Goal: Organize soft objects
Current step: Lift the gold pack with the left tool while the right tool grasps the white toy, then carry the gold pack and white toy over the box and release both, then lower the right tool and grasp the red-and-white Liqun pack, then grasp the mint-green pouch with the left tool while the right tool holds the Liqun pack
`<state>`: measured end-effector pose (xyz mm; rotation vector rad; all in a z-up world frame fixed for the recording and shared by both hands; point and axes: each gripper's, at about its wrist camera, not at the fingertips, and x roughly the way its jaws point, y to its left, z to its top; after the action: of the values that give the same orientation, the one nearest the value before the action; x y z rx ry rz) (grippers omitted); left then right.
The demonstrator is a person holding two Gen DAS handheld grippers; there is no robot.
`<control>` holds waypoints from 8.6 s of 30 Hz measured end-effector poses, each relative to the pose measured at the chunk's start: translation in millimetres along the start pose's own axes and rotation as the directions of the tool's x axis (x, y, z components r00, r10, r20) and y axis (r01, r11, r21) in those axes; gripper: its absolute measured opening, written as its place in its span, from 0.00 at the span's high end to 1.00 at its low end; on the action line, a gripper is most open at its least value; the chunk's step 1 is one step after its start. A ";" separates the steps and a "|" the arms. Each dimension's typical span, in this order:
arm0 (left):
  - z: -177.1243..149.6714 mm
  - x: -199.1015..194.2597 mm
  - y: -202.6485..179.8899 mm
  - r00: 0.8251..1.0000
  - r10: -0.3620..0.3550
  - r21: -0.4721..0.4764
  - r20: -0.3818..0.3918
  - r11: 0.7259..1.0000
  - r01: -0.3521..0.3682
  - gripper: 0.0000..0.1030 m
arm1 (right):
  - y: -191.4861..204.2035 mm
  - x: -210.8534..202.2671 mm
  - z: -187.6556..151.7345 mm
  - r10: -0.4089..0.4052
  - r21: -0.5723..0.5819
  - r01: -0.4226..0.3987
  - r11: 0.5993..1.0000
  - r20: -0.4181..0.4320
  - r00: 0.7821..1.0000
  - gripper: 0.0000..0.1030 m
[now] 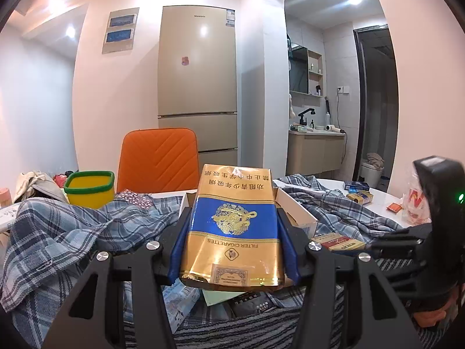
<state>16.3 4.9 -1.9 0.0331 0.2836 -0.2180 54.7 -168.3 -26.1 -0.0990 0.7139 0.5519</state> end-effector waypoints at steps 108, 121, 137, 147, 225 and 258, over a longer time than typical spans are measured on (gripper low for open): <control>1.6 175.3 57.2 0.815 0.231 -0.102 -0.532 0.938 -0.332 0.62 | -121.5 81.4 83.7 -0.316 0.280 0.326 0.903 -0.082 0.945 0.42; -19.8 161.8 50.1 0.743 0.124 -0.119 -0.657 0.957 -0.266 0.72 | -129.4 85.7 59.4 -0.251 0.299 0.323 0.898 -0.255 0.934 0.87; -0.5 97.7 23.7 0.879 0.167 -0.038 -0.447 0.978 -0.206 0.15 | -124.3 29.7 48.6 -0.295 0.314 0.315 0.896 -0.110 0.949 0.50; 9.1 10.5 -12.9 0.996 0.034 -0.032 -0.078 0.999 -0.037 0.01 | -99.6 -19.9 39.5 -0.294 0.267 0.286 0.920 -0.009 0.956 0.27; -55.9 92.7 50.8 0.807 -0.222 -0.411 -0.548 0.911 -0.028 0.42 | -51.7 19.3 25.9 -0.135 0.149 0.128 0.981 0.039 0.990 0.43; -12.3 47.8 10.5 0.915 0.014 -0.116 -0.404 0.991 -0.067 0.95 | -51.6 16.8 25.5 -0.137 0.144 0.129 0.981 0.043 0.990 0.43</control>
<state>59.9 5.9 -27.1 -0.0444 0.7084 -0.1493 106.7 -197.9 -22.7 0.0002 0.6875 0.3735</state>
